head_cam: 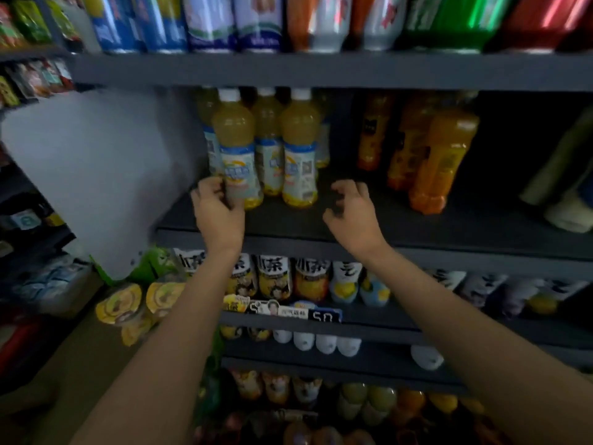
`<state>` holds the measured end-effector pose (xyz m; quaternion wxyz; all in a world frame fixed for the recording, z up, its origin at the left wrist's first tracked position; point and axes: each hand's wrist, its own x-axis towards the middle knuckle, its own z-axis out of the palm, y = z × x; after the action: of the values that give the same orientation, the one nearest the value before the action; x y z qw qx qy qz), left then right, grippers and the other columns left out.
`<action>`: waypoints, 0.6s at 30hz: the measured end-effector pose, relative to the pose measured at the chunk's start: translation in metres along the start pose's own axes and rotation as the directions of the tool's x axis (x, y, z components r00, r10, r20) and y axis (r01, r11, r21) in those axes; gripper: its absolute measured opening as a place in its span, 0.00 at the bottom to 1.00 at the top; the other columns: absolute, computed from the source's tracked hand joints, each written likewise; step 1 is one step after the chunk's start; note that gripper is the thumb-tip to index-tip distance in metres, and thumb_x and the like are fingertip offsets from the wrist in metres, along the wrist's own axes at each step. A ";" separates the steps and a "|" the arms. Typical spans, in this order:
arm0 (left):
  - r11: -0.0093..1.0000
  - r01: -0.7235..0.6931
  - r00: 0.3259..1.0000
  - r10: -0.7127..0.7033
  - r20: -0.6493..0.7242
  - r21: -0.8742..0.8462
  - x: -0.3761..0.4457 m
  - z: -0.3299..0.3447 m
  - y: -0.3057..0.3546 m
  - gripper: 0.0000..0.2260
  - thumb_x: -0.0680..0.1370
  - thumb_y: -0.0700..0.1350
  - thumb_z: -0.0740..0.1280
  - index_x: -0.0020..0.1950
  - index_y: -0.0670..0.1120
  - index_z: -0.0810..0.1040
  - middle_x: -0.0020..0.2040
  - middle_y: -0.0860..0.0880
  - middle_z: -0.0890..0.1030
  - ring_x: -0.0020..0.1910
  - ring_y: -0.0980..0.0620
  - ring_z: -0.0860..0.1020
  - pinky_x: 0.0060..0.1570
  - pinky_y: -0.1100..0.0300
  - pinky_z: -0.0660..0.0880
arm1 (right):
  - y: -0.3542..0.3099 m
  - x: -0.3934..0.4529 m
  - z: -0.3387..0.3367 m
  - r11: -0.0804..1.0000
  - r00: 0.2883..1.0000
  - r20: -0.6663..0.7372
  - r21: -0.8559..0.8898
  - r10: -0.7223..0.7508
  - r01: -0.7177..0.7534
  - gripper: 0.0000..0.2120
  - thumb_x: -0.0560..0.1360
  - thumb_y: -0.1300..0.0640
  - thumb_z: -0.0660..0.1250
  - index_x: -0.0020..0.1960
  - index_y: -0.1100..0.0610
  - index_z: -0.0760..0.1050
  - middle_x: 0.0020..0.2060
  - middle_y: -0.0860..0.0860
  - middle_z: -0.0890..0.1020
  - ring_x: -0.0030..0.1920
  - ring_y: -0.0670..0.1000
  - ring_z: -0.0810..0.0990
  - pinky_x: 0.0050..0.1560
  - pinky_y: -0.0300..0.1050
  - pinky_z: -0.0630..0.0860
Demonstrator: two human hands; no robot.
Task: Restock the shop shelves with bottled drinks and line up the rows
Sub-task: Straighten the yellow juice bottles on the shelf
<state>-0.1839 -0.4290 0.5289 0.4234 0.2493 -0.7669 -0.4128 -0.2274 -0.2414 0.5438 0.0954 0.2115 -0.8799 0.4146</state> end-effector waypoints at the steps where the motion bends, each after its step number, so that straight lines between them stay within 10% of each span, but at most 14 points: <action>1: 0.998 -0.061 0.998 0.061 -0.023 -0.008 -0.025 0.002 0.002 0.12 0.74 0.35 0.65 0.57 0.40 0.71 0.54 0.43 0.72 0.50 0.49 0.74 0.51 0.60 0.72 | 0.011 -0.010 -0.012 0.999 0.999 -0.006 -0.017 -0.034 0.034 0.20 0.75 0.64 0.64 0.66 0.61 0.66 0.62 0.58 0.66 0.56 0.55 0.74 0.57 0.44 0.73; 6: 0.990 -0.139 0.910 0.129 0.393 -0.003 -0.189 0.037 -0.006 0.10 0.77 0.36 0.62 0.57 0.42 0.70 0.50 0.48 0.72 0.44 0.54 0.72 0.43 0.64 0.69 | 0.103 -0.086 -0.086 0.983 0.994 0.000 -0.144 -0.111 0.110 0.15 0.72 0.68 0.62 0.59 0.66 0.71 0.54 0.62 0.73 0.49 0.59 0.76 0.50 0.51 0.73; 10: 0.972 -0.133 0.473 -0.108 0.874 0.192 -0.304 0.092 -0.034 0.09 0.77 0.37 0.63 0.57 0.41 0.72 0.47 0.49 0.76 0.45 0.52 0.76 0.46 0.59 0.72 | 0.219 -0.171 -0.136 0.968 0.990 0.129 -0.249 0.056 -0.023 0.14 0.72 0.68 0.61 0.57 0.67 0.72 0.49 0.62 0.75 0.46 0.60 0.76 0.43 0.39 0.66; 13: 0.941 -0.147 0.237 -0.265 0.935 0.304 -0.390 0.122 -0.050 0.09 0.75 0.36 0.64 0.54 0.42 0.75 0.46 0.48 0.78 0.48 0.49 0.78 0.49 0.60 0.71 | 0.326 -0.245 -0.150 0.910 0.910 0.280 -0.367 0.305 -0.192 0.17 0.74 0.65 0.62 0.62 0.65 0.69 0.56 0.61 0.73 0.54 0.62 0.74 0.49 0.46 0.68; 18: 0.905 -0.046 0.132 -0.414 0.901 0.423 -0.505 0.168 -0.083 0.09 0.74 0.32 0.62 0.43 0.47 0.74 0.44 0.45 0.77 0.50 0.40 0.78 0.46 0.56 0.72 | 0.462 -0.370 -0.149 0.784 0.673 0.442 -0.505 0.593 -0.360 0.17 0.75 0.62 0.62 0.63 0.62 0.67 0.60 0.61 0.70 0.60 0.63 0.71 0.54 0.52 0.70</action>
<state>-0.0641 -0.0327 0.1844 -0.2827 0.0872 -0.8764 -0.3800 -0.1064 0.2436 0.1938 -0.2523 0.0626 -0.9518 0.1629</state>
